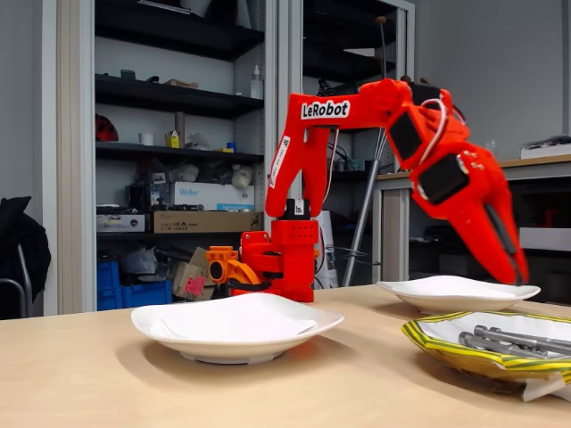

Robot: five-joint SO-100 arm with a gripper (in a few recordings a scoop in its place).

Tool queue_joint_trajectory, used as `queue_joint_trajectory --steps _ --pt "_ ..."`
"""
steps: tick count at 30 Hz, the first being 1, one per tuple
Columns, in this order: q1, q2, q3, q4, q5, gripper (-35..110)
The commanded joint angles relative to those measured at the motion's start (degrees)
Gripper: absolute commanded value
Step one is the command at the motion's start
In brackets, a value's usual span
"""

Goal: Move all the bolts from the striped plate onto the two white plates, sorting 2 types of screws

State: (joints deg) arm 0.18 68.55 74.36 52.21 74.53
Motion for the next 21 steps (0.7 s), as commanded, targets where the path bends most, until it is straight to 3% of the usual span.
queue_joint_trajectory --steps 1,7,21 --pt "1.14 -4.04 -6.24 -0.44 1.14 4" --pt "1.67 -12.66 -16.17 3.34 0.18 8" --pt "2.29 -7.29 -6.42 4.92 1.49 10"
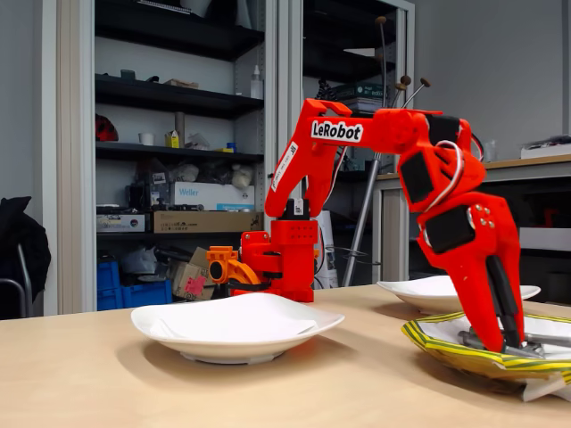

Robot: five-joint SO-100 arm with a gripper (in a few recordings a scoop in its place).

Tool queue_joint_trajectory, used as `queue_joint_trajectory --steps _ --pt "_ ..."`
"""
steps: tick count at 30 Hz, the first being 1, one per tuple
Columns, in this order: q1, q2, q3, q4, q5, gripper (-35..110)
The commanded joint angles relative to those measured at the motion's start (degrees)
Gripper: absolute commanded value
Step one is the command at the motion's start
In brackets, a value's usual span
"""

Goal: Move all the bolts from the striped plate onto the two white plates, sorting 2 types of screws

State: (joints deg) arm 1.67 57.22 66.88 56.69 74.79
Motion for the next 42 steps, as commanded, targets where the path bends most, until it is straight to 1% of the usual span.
queue_joint_trajectory --steps 1,6,10,12,15,18,20,22,28,34,38,42 --pt "0.88 3.78 1.14 0.09 1.41 9" --pt "1.49 1.49 -0.44 0.0 2.64 0" --pt "1.58 0.35 -2.46 0.88 2.72 0" --pt "1.49 -0.79 -5.36 3.08 2.37 0" --pt "1.41 -3.34 -15.47 12.74 2.02 0" --pt "1.32 -6.15 -29.79 25.75 0.97 0" --pt "1.58 -5.27 -32.34 28.56 -0.35 0" --pt "2.29 -2.2 -29.18 28.83 -1.58 0" --pt "5.19 15.21 -4.22 25.4 -3.34 0" --pt "9.23 31.29 15.64 23.91 -5.45 0" --pt "13.71 38.06 24.87 21.36 -8.53 0" --pt "18.98 41.4 30.23 19.78 -12.57 0"
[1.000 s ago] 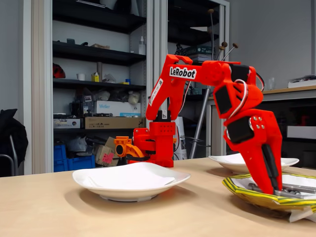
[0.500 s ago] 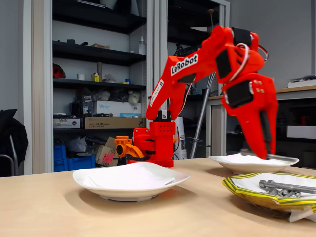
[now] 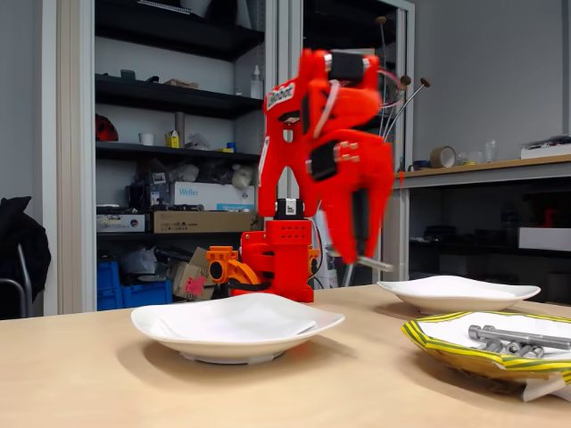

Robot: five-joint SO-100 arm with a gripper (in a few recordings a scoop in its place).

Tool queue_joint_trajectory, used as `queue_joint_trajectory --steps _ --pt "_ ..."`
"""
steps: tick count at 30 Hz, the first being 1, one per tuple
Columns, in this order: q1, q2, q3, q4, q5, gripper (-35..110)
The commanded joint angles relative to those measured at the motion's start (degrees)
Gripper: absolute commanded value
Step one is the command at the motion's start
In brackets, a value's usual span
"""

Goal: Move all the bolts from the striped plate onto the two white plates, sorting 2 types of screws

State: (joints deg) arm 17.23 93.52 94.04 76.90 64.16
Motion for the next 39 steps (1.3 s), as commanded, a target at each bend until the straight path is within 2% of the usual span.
queue_joint_trajectory --steps 1,11,20,23,32,39 --pt "4.75 5.36 3.96 -1.05 -3.16 0" --pt "15.56 1.67 5.01 -3.52 -13.1 3" --pt "16.52 1.32 5.27 -3.16 -16.44 7" --pt "13.01 1.32 3.34 -3.96 -15.12 6" --pt "-7.12 -6.86 -10.99 -10.2 -8.7 6" --pt "-15.73 -12.3 -9.4 -19.95 -1.14 6"
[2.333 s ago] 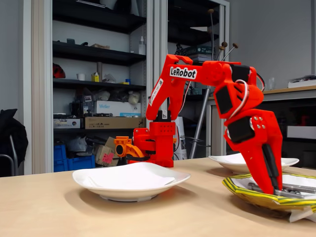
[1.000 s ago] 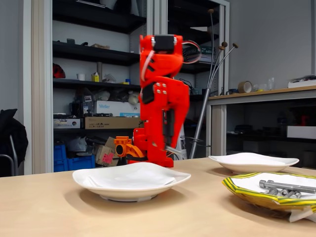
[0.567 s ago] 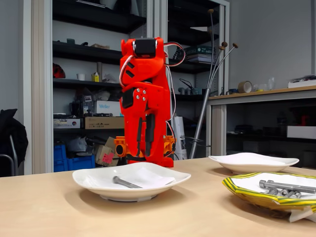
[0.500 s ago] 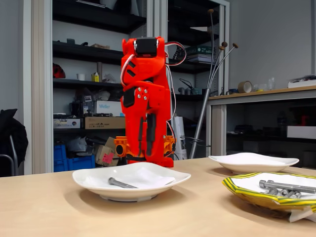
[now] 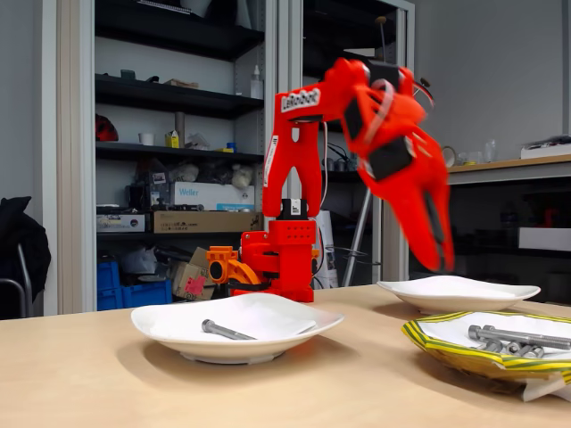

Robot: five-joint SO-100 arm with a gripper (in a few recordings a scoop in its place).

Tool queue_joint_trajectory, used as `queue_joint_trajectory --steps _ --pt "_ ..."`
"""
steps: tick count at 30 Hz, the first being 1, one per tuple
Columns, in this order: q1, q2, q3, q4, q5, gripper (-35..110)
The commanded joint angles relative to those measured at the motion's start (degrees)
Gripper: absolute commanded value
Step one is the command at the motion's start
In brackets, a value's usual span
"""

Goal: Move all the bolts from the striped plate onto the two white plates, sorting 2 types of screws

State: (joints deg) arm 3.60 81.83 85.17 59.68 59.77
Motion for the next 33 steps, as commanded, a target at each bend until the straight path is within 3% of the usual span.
queue_joint_trajectory --steps 1,15,33 --pt "-3.16 -1.49 -0.53 -4.13 4.04 7" --pt "-10.81 -10.2 -3.25 -15.64 12.48 9" --pt "-10.46 -15.91 -2.64 -19.69 16.08 7"
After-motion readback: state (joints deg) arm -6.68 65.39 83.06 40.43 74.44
